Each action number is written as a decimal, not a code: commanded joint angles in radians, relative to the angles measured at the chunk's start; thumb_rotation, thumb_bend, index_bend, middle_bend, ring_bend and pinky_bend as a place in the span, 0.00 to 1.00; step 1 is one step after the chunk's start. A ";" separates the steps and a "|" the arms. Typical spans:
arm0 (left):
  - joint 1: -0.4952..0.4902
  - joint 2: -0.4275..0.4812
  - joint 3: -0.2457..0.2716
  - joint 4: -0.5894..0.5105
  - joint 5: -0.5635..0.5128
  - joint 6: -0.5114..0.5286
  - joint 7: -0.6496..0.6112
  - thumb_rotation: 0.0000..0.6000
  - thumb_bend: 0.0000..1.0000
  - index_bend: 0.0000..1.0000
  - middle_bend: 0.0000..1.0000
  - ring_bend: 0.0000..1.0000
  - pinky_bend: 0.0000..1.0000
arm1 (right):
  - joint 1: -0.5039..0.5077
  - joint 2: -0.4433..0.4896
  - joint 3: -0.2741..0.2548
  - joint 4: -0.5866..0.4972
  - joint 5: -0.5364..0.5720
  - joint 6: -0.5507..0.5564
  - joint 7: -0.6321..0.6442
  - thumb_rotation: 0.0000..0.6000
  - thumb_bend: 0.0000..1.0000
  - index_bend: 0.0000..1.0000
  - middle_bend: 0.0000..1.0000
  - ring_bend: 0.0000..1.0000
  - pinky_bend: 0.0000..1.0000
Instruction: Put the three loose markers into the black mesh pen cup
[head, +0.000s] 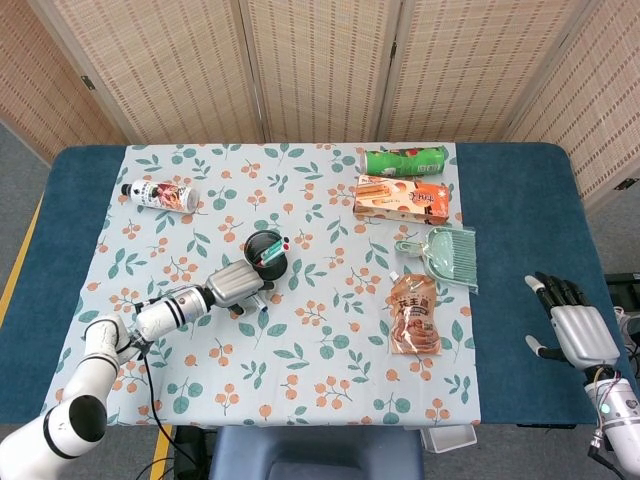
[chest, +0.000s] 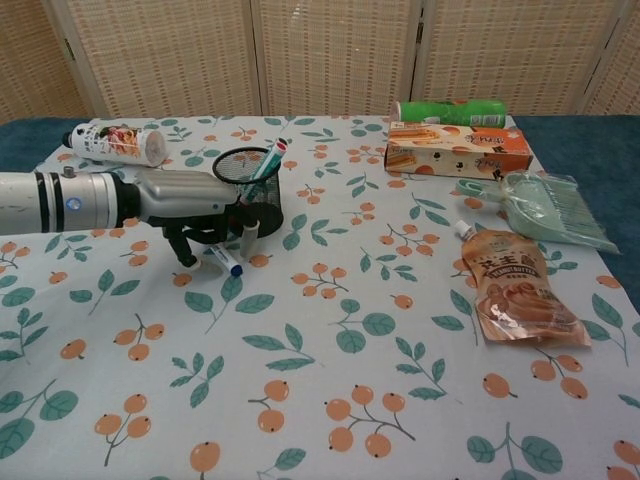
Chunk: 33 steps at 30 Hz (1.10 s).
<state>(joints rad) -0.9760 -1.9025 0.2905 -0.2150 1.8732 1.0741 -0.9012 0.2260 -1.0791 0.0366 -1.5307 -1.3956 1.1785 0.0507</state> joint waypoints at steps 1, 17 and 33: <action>0.000 -0.003 0.002 0.004 -0.002 -0.002 0.001 1.00 0.34 0.46 0.97 0.98 0.97 | 0.001 0.000 0.000 0.001 0.001 -0.003 0.001 1.00 0.28 0.05 0.00 0.00 0.00; 0.016 -0.012 0.010 0.013 -0.013 -0.010 0.009 1.00 0.34 0.56 0.98 0.98 0.98 | -0.002 0.001 -0.002 -0.003 -0.008 0.009 -0.001 1.00 0.28 0.05 0.00 0.00 0.00; 0.049 0.183 -0.156 -0.238 -0.181 0.141 -0.121 1.00 0.35 0.60 1.00 0.99 1.00 | -0.002 0.005 -0.008 -0.003 -0.032 0.018 0.018 1.00 0.28 0.05 0.00 0.00 0.00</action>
<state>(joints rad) -0.9352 -1.7910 0.1954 -0.3524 1.7519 1.1749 -0.9735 0.2241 -1.0751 0.0295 -1.5337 -1.4264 1.1950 0.0670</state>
